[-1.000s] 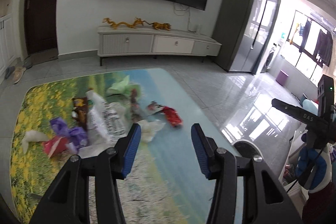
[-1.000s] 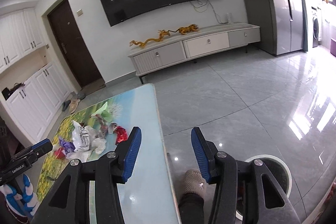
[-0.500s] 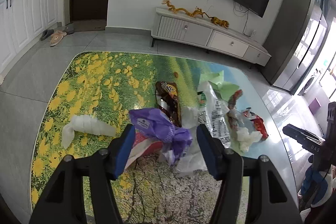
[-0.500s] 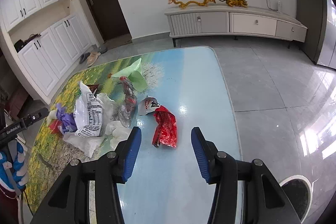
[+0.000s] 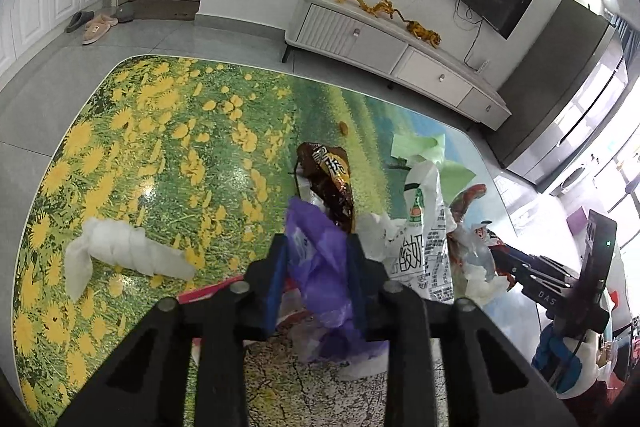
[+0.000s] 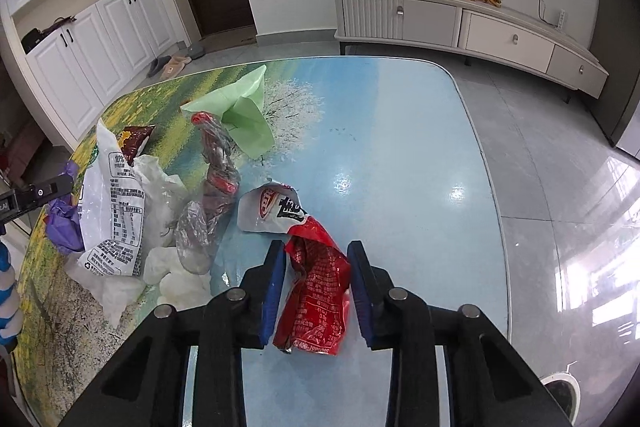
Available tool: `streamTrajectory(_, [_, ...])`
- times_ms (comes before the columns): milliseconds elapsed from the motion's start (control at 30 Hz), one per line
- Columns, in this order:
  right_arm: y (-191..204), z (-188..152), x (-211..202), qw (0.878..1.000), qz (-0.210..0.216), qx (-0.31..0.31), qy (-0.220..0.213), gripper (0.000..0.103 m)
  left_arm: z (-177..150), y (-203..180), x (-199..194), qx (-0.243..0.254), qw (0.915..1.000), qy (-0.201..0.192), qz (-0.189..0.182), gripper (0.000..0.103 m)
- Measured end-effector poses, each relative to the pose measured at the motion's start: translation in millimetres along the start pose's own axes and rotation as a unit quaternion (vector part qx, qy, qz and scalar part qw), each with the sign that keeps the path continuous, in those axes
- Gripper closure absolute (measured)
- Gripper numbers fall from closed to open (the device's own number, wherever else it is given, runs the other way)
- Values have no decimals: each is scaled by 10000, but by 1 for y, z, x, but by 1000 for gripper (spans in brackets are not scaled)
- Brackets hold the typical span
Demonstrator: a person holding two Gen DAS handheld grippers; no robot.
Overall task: Collect trash
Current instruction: 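Grasp the red wrapper with the right gripper while the left grasps the purple bag, then carry both items over the bin and open both grippers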
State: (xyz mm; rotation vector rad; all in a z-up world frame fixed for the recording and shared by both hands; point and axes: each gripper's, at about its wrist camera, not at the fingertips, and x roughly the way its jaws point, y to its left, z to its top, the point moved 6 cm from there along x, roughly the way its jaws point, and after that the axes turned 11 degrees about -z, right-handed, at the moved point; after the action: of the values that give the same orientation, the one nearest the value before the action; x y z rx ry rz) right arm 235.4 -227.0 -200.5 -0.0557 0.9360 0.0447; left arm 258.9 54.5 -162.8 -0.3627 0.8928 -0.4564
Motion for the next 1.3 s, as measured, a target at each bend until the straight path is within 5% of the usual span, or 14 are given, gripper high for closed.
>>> streamTrajectory(100, [0,-3,-5,9999,100,9,-40,83,1,-5,-6,40,9999,-106,-56,93])
streamTrajectory(333, [-7,-10,-38,9989,290,256,-282,97,5,-29,-41,171,9985,-480,-221,94])
streamTrajectory(800, [-37,-35,-154,9901,561,676,-1091,98,-3,-130,-105,722,9913,-921,-602,94])
streamTrajectory(1067, [-127,-87,-222,9776,41,1527,-1446,98,-36,-258,-60,1467,9794,-391,-1331,94])
streamTrajectory(1300, [-228,-167,-243,9586,-960,2410,-1175,98,-98,-387,15,2284,9527,526,-1936,94])
